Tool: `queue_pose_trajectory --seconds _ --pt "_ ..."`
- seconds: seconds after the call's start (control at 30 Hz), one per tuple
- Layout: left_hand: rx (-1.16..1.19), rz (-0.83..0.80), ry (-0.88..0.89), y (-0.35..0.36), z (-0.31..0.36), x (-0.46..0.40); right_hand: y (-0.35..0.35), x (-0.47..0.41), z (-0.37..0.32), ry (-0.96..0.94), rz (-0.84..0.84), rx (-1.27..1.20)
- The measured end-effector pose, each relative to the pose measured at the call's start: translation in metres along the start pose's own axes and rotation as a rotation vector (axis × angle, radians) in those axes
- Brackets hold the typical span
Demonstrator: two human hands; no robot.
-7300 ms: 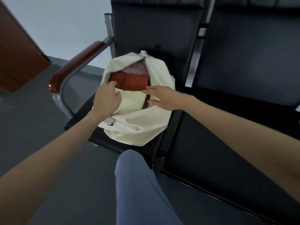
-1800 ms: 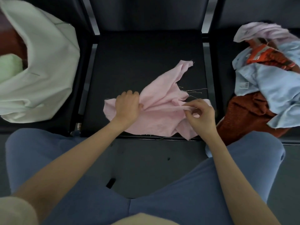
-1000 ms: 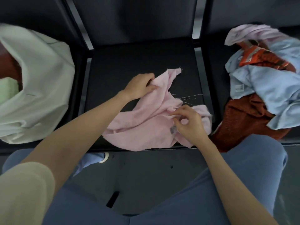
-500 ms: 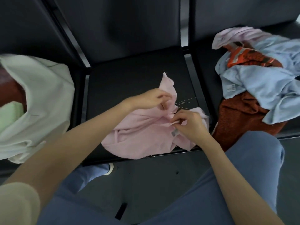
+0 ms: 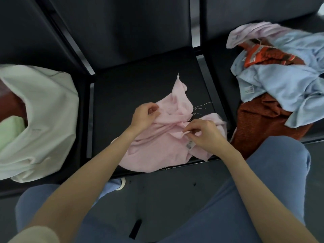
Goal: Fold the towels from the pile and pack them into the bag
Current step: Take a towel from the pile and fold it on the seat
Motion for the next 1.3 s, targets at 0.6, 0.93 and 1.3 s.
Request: queue_pose_trajectory --seconds 0.6,0.93,1.3 --pt "0.504 -0.164 0.11 -0.007 0.043 0.062 -0.01 -0.032 -0.031 -0.004 0.158 0.008" --pt "0.558 -0.121 0.04 -0.011 0.035 0.06 -0.002 -0.045 -0.031 0.105 0.16 0.002" --pt "0.127 0.163 -0.062 -0.065 -0.1 0.08 -0.02 -0.023 -0.026 0.17 0.369 -0.031"
Point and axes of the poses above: each hand's wrist, its own x-axis away from the middle knuckle, its own y-axis out of the palm, z = x × y, the point moved 5 cm from there along -x, towards the middle knuckle, and after that the axes turned 13 degrees about -y, right-handed, at the moved point
